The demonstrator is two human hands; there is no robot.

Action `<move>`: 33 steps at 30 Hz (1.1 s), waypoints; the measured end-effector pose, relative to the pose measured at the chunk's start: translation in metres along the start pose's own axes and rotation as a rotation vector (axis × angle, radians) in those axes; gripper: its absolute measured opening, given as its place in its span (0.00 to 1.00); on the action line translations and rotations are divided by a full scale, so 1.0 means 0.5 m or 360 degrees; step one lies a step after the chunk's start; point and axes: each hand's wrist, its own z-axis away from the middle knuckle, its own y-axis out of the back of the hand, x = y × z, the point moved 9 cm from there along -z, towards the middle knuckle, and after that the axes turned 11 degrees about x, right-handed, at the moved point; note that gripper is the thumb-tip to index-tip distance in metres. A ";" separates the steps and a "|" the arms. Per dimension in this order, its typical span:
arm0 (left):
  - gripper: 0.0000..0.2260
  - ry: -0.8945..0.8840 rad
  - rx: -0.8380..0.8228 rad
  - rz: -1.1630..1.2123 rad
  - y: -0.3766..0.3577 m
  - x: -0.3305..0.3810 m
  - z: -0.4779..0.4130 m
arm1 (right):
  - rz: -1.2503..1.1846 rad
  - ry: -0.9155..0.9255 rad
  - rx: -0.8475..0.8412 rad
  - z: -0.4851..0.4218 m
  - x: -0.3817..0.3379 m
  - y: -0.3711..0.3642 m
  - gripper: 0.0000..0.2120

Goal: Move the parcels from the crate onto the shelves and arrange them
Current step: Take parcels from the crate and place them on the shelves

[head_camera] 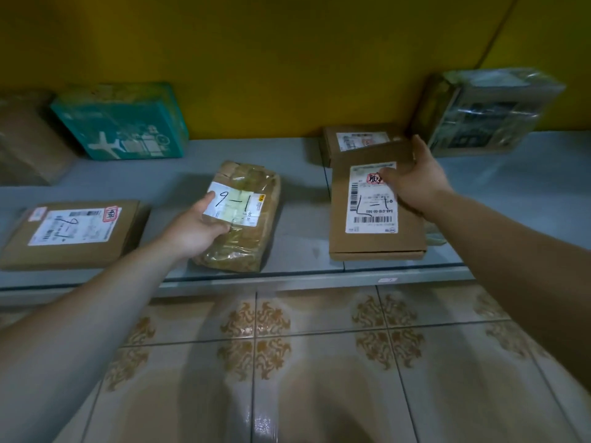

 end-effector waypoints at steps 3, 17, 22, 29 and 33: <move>0.34 -0.0146 -0.0022 -0.0398 -0.016 0.014 0.001 | 0.0177 0.0034 -0.0018 -0.017 0.012 -0.008 0.34; 0.45 -0.0432 -0.0084 -0.1346 -0.122 0.071 0.040 | 0.1014 0.0616 -0.0287 0.023 -0.036 -0.125 0.37; 0.41 -0.0744 -0.0272 -0.1362 -0.106 0.069 -0.019 | 0.1014 0.0609 -0.0269 -0.003 -0.029 -0.122 0.37; 0.37 -0.0936 -0.0334 -0.1424 -0.089 0.091 -0.128 | 0.1039 0.0613 -0.0229 -0.015 -0.020 -0.123 0.36; 0.36 -0.0782 -0.0143 -0.1373 -0.124 0.098 -0.149 | 0.1038 0.0614 -0.0210 -0.018 -0.016 -0.125 0.37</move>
